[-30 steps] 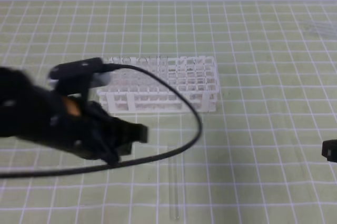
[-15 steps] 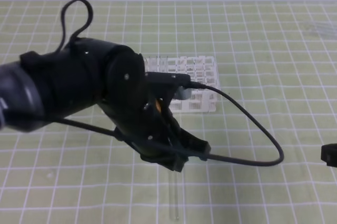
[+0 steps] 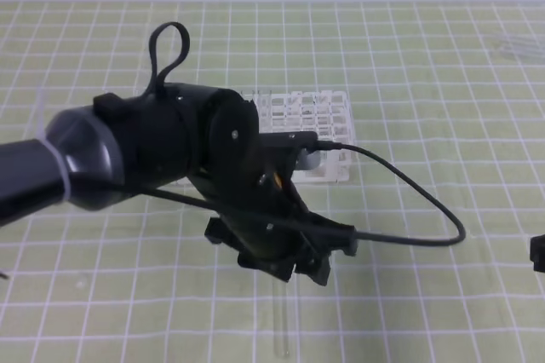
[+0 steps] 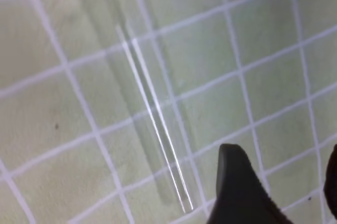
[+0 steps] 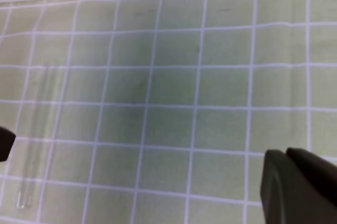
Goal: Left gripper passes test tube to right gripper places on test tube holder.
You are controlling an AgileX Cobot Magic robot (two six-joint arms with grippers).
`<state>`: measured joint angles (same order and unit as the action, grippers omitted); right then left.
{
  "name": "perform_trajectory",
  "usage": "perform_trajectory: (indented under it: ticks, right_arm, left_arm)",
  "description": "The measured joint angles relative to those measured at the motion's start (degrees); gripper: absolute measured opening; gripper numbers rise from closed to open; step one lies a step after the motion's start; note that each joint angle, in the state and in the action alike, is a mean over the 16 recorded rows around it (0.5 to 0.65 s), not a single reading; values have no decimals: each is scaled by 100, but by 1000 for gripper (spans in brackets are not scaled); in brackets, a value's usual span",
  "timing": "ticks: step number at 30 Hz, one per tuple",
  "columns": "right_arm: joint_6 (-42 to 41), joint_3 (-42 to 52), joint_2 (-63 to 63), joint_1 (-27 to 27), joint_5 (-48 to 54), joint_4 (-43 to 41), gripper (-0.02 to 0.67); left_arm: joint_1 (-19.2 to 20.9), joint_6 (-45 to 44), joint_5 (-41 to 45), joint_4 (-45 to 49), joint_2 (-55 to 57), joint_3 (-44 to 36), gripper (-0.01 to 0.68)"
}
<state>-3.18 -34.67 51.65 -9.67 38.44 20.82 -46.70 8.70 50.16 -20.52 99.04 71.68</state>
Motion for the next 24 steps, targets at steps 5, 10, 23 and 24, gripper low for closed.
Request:
perform_trajectory:
  ticks: [5, 10, 23, 24]
  right_arm:
    - [119, 0, 0, 0, 0, -153, -18]
    - [193, 0, 0, 0, 0, -211, -18]
    - [195, 0, 0, 0, 0, -181, -17]
    - [195, 0, 0, 0, 0, -177, -17]
  left_arm:
    - [-58, 320, 258, 106, 72, 0, 360]
    - [-209, 625, 423, 351, 112, 3, 382]
    - [-488, 1273, 569, 991, 358, 13, 393]
    - [-487, 1291, 573, 1004, 401, 14, 393]
